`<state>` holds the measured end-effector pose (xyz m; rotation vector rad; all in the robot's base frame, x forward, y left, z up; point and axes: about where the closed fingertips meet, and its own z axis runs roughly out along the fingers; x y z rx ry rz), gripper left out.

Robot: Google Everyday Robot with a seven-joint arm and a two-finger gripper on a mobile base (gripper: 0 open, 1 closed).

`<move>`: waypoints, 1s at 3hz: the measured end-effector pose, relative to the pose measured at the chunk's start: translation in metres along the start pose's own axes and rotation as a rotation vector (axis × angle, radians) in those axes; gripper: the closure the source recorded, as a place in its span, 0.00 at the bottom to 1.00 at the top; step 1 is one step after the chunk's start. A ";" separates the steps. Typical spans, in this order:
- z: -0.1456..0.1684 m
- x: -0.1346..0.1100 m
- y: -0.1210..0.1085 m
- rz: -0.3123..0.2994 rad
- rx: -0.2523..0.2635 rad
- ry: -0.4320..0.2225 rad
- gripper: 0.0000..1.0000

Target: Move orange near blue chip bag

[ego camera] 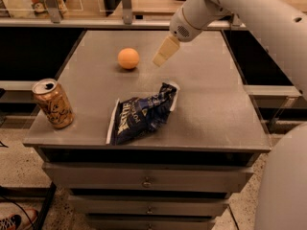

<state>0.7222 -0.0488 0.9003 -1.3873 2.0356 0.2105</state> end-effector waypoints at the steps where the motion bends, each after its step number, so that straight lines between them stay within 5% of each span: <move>1: 0.027 -0.018 0.012 -0.027 -0.069 -0.032 0.00; 3: 0.060 -0.052 0.033 -0.094 -0.154 -0.086 0.00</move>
Offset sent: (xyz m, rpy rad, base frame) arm 0.0061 0.0894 -0.0166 0.0899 0.0291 0.2146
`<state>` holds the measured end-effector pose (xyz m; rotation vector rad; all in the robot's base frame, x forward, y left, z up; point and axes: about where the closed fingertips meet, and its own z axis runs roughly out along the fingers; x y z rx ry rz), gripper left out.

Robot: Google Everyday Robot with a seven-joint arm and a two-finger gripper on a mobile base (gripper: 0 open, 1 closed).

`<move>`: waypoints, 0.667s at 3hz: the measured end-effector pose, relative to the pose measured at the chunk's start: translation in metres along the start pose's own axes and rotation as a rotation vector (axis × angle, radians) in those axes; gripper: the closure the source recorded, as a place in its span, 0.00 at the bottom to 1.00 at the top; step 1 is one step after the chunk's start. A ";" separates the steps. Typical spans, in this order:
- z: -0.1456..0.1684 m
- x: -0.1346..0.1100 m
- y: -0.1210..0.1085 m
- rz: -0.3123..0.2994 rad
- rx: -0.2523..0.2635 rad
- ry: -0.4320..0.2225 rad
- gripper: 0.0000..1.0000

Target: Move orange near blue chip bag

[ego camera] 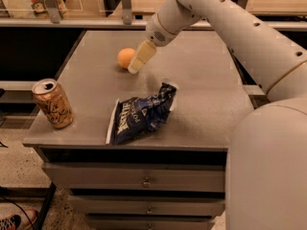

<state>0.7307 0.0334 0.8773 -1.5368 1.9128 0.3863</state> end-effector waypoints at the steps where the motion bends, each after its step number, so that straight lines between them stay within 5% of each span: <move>1: 0.016 -0.006 -0.001 -0.012 -0.019 0.001 0.00; 2: 0.030 -0.004 -0.004 -0.008 -0.032 0.006 0.18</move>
Offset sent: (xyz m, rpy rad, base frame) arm 0.0233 0.0206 -0.0251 -0.0056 0.0263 0.0226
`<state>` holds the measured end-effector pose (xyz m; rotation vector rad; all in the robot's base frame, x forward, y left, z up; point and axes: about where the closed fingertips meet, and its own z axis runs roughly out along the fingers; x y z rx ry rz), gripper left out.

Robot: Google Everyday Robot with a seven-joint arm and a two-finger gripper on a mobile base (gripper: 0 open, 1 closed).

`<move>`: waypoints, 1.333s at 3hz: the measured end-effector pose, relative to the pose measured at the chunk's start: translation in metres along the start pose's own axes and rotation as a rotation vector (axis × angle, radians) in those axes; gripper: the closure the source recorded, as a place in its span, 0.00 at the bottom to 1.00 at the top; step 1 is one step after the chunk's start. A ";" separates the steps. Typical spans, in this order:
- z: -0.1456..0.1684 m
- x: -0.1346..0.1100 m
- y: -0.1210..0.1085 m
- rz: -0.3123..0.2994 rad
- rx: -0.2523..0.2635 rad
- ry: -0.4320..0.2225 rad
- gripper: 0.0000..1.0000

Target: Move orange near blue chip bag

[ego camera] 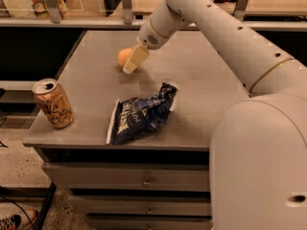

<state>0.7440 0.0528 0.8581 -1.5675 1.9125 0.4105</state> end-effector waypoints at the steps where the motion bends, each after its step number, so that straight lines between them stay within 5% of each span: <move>1: 0.008 0.003 -0.002 0.008 -0.011 0.000 0.41; 3: -0.003 0.009 0.007 -0.005 -0.061 -0.016 0.87; 4: -0.029 0.012 0.026 -0.060 -0.106 -0.029 0.97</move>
Offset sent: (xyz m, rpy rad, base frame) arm 0.0016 -0.0061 -0.0078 0.0133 0.0355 0.0008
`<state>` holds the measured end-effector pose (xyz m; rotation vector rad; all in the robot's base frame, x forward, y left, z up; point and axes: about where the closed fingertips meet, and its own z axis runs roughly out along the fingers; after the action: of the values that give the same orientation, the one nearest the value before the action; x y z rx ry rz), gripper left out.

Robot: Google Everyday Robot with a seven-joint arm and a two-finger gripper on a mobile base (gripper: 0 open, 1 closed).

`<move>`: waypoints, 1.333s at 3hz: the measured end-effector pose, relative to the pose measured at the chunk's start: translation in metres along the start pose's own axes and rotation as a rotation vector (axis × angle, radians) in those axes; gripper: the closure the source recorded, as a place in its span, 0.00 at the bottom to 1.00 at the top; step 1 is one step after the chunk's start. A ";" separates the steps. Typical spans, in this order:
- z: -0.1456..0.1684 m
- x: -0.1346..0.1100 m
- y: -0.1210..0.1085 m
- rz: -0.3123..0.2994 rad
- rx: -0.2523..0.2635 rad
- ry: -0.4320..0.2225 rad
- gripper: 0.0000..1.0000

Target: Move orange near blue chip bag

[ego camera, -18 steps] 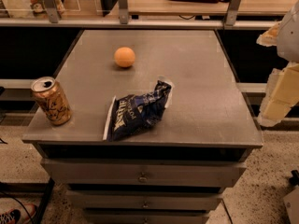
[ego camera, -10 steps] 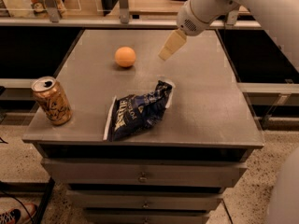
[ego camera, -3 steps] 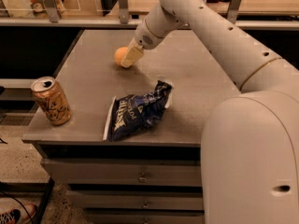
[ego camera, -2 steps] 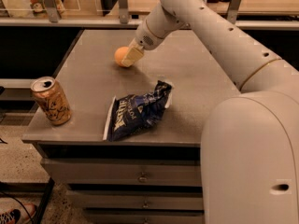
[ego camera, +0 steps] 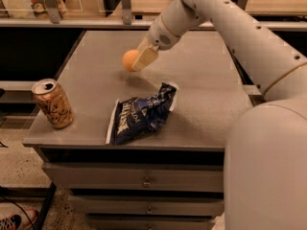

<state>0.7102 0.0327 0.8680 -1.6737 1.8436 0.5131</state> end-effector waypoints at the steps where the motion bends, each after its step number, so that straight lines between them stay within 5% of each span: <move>1: -0.019 0.007 0.027 -0.030 -0.046 -0.006 0.91; 2: -0.028 0.016 0.050 -0.053 -0.069 0.014 0.85; 4: -0.014 0.025 0.083 -0.105 -0.125 0.091 0.44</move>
Offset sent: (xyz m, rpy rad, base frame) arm -0.0866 -0.0398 0.0056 -0.0547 0.0232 0.1121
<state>0.6253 0.0155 0.8534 -1.8945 1.8076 0.5247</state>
